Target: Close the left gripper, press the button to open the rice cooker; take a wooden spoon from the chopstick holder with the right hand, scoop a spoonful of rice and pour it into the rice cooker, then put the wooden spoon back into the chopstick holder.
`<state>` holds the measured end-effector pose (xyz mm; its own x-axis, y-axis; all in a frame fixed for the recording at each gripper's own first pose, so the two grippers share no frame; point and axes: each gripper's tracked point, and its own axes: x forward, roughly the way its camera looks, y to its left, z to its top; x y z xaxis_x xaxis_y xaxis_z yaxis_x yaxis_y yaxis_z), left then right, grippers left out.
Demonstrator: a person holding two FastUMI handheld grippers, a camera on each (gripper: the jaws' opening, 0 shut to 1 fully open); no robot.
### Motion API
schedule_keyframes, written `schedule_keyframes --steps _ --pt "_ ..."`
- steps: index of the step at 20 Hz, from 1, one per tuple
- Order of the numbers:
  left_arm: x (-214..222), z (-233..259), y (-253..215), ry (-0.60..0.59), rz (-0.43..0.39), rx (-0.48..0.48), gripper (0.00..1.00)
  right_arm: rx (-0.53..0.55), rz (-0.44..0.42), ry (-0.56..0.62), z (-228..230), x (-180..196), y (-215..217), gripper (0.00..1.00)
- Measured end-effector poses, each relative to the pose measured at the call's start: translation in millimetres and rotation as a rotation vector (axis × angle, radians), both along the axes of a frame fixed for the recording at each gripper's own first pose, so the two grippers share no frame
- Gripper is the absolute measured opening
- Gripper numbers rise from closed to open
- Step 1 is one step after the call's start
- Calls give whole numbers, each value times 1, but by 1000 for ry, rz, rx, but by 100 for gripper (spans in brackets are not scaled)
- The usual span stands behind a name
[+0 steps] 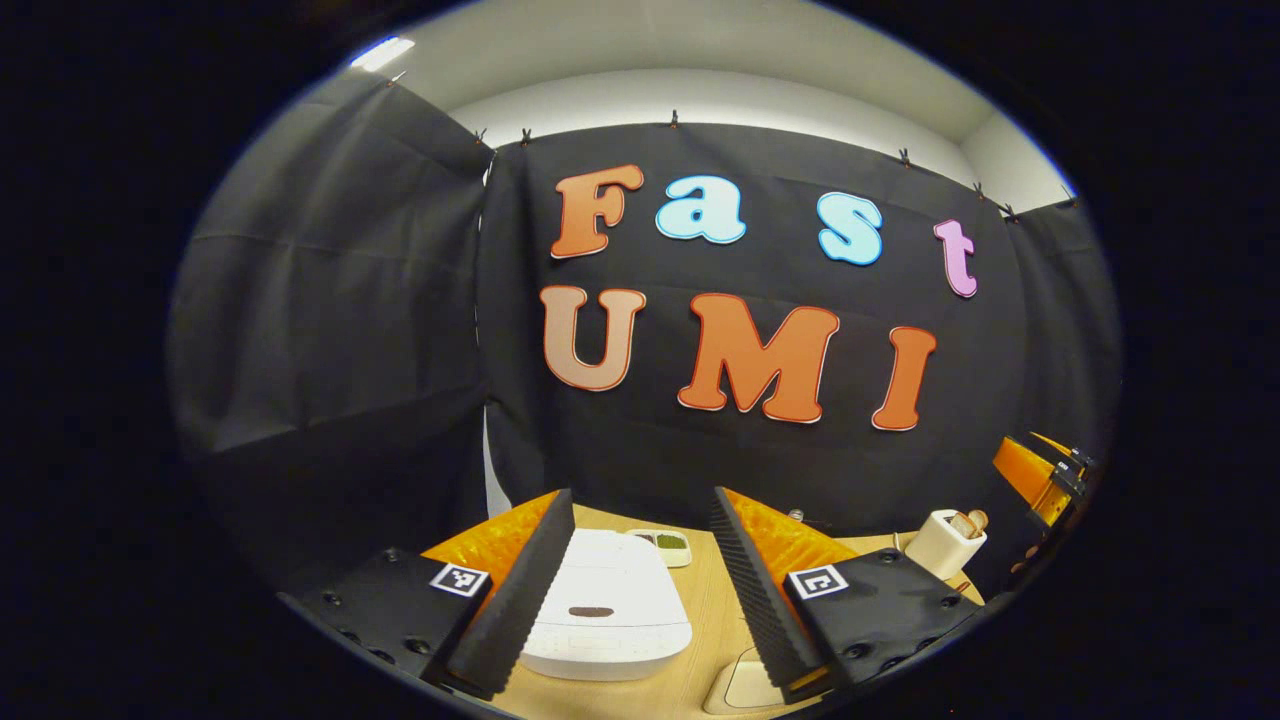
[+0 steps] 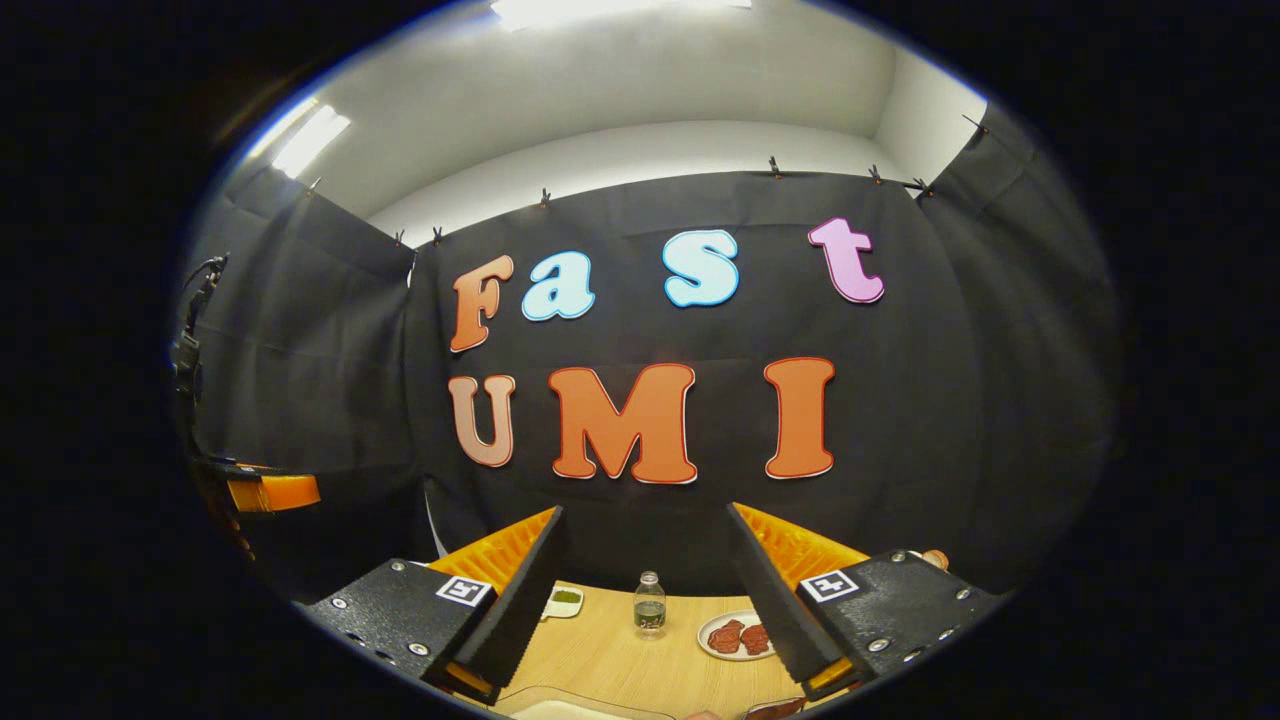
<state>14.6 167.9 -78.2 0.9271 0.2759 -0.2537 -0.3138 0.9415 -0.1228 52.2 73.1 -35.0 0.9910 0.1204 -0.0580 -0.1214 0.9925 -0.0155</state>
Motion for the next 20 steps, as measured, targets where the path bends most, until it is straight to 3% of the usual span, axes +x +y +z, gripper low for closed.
schedule_keyframes --steps 3,5,7,8,9,10,11,13,14,20 --pt "14 -28 17 70 -49 -98 72 7 -44 -17 2 1 3 96" --pt "22 -46 27 109 -74 -176 33 -10 -55 -7 -5 -2 5 96" --pt "27 -69 35 170 -75 -246 17 -49 -80 1 -10 -3 -2 100" --pt "30 -82 32 208 -94 -296 7 -62 -91 0 -11 -5 -8 96" --pt "34 -97 35 240 -81 -320 8 -68 -101 1 -11 -6 -12 96" --pt "39 -107 44 267 -60 -366 2 -71 -109 2 -12 -6 -14 96" --pt "35 -116 44 316 -44 -409 5 -72 -118 7 -13 -6 -19 96" --pt "33 -147 31 407 -52 -515 5 -72 -132 18 -18 -6 -28 100" --pt "33 -164 27 459 -68 -555 5 -73 -138 24 -19 -6 -32 96" --pt "37 -220 29 658 -31 -672 5 -74 -153 42 -25 1 -49 100"
